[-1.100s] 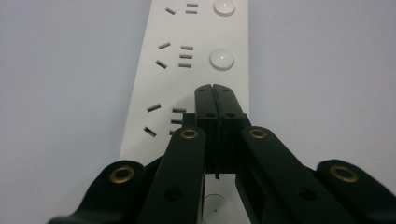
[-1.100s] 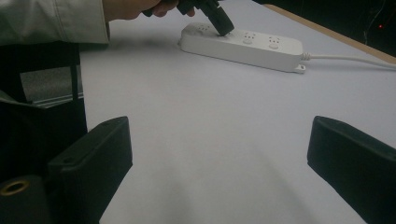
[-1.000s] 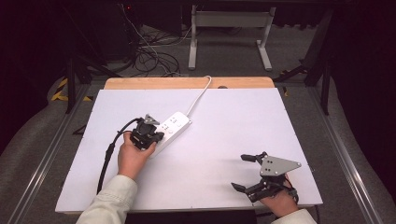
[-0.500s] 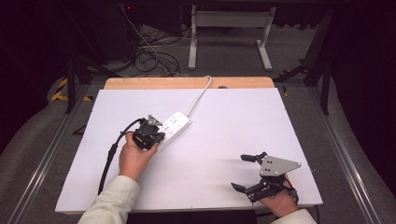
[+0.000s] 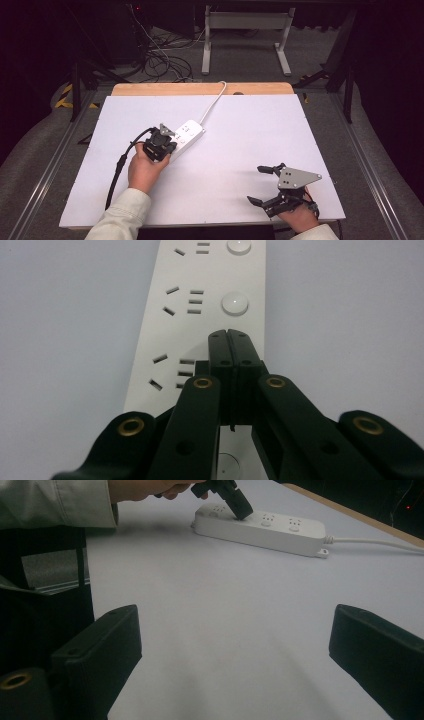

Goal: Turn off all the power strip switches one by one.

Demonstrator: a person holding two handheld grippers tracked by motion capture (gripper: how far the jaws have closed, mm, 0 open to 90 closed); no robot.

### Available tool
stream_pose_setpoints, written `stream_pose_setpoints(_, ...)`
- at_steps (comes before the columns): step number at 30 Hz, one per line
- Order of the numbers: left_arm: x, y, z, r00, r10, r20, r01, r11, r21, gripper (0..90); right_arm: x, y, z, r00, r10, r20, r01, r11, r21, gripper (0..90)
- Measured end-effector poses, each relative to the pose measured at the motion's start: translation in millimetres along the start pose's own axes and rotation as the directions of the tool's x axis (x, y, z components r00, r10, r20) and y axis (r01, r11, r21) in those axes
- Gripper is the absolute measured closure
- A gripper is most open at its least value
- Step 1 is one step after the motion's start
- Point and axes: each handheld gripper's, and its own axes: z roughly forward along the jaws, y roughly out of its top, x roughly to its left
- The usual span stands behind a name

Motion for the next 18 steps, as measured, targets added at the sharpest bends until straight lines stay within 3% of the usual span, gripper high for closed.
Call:
stream_pose_setpoints(4, 0.5, 0.1, 0.1, 1.0, 0.001, 0.004, -0.001, 1.0, 0.001, 90.0, -0.2, -0.1, -0.5, 1.0, 0.003, 0.001, -0.003, 1.0, -0.002, 7.4)
stream_pose_setpoints(8, -3.5, 0.9, 0.4, 0.9994, 0.022, -0.025, -0.021, 0.9996, 0.016, 90.0, -0.1, -0.1, 0.2, 1.0, 0.003, -0.001, -0.003, 1.0, 0.001, 7.4)
stream_pose_setpoints(12, 1.4, 0.0, -0.6, 1.0, -0.002, 0.006, 0.002, 1.0, 0.009, 90.0, 0.1, -0.2, -0.1, 1.0, 0.003, 0.001, -0.003, 1.0, 0.001, 7.4)
stream_pose_setpoints(14, 1.2, -0.2, -4.7, 0.9999, -0.003, 0.011, 0.003, 0.9999, -0.011, 90.0, 0.1, -0.1, -1.2, 1.0, 0.006, 0.004, -0.006, 1.0, -0.005, 7.4)
stream_pose_setpoints(17, -0.5, 3.7, -19.2, 0.9991, -0.007, 0.042, 0.012, 0.9933, -0.115, 90.0, -0.1, 0.1, -1.1, 1.0, 0.003, 0.004, -0.003, 1.0, -0.005, 7.4)
stream_pose_setpoints(18, -0.5, 3.7, -19.2, 0.9991, -0.007, 0.042, 0.012, 0.9933, -0.115, 90.0, -0.1, 0.1, -1.1, 1.0, 0.003, 0.004, -0.003, 1.0, -0.005, 7.4)
